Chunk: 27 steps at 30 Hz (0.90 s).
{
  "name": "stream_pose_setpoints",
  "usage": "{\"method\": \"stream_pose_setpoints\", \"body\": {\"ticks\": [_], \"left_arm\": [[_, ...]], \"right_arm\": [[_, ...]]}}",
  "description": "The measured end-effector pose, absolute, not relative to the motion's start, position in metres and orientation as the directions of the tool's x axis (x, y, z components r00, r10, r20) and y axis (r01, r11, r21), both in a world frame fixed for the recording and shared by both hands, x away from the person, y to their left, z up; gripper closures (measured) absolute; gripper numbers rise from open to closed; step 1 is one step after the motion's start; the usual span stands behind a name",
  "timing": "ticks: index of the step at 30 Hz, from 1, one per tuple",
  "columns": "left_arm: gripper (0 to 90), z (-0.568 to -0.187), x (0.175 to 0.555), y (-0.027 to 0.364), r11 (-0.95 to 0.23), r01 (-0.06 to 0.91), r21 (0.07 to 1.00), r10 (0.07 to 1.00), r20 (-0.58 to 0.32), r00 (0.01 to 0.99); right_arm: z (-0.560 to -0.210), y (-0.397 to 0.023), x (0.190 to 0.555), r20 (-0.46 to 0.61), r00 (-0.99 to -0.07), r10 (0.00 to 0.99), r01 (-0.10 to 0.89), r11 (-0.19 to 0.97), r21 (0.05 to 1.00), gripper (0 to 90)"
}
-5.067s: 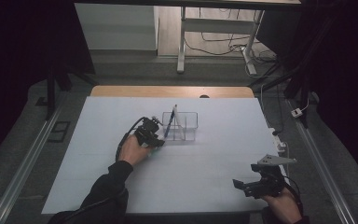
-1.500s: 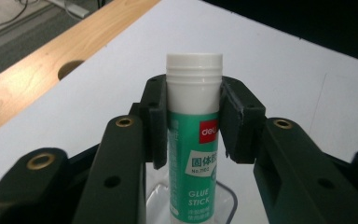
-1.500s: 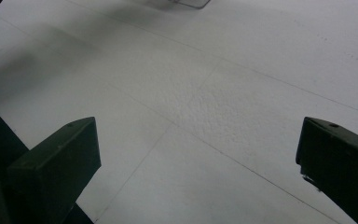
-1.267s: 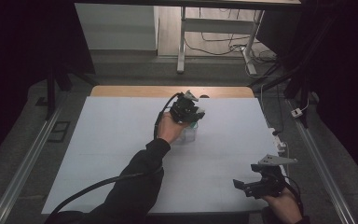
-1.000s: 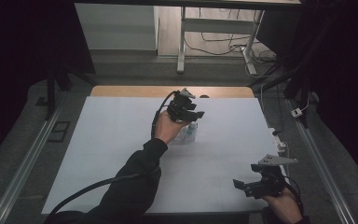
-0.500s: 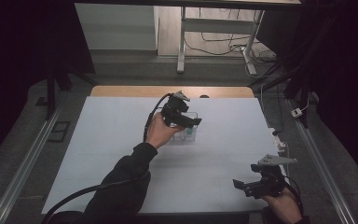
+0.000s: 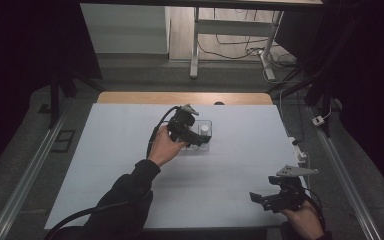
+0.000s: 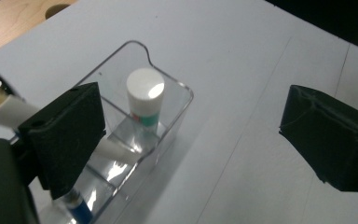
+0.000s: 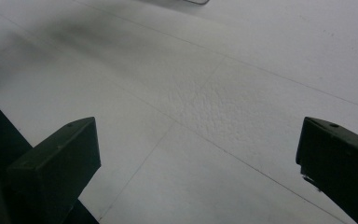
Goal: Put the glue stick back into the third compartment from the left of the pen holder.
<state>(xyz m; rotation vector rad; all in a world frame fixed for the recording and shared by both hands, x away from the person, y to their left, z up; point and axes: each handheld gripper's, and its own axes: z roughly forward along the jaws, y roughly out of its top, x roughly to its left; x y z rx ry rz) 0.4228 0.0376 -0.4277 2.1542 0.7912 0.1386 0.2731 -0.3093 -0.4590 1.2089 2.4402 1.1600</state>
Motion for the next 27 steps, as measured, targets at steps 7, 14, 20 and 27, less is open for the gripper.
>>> {"method": "stream_pose_setpoints", "body": {"ticks": [7, 14, 20, 27], "left_arm": [[3.5, -0.427, 0.411, 0.052, -0.459, 0.496, 0.737, 0.578, -0.176, 0.797], [1.4, -0.429, 0.398, 0.068, -0.45, 0.503, 0.738, 0.575, -0.191, 0.795], [0.4, -0.432, 0.386, 0.081, -0.45, 0.508, 0.735, 0.57, -0.201, 0.796], [0.0, -0.437, 0.369, 0.102, -0.42, 0.521, 0.743, 0.59, -0.212, 0.779]], "right_arm": [[-0.459, -0.309, 0.273, 0.173, -0.654, 0.736, 0.598, 0.365, 0.713, 0.0], [-0.459, -0.309, 0.274, 0.172, -0.653, 0.738, 0.601, 0.366, 0.711, 0.0], [-0.459, -0.309, 0.274, 0.172, -0.652, 0.738, 0.601, 0.366, 0.711, 0.0], [-0.46, -0.309, 0.274, 0.173, -0.654, 0.737, 0.601, 0.366, 0.711, 0.0]]}}
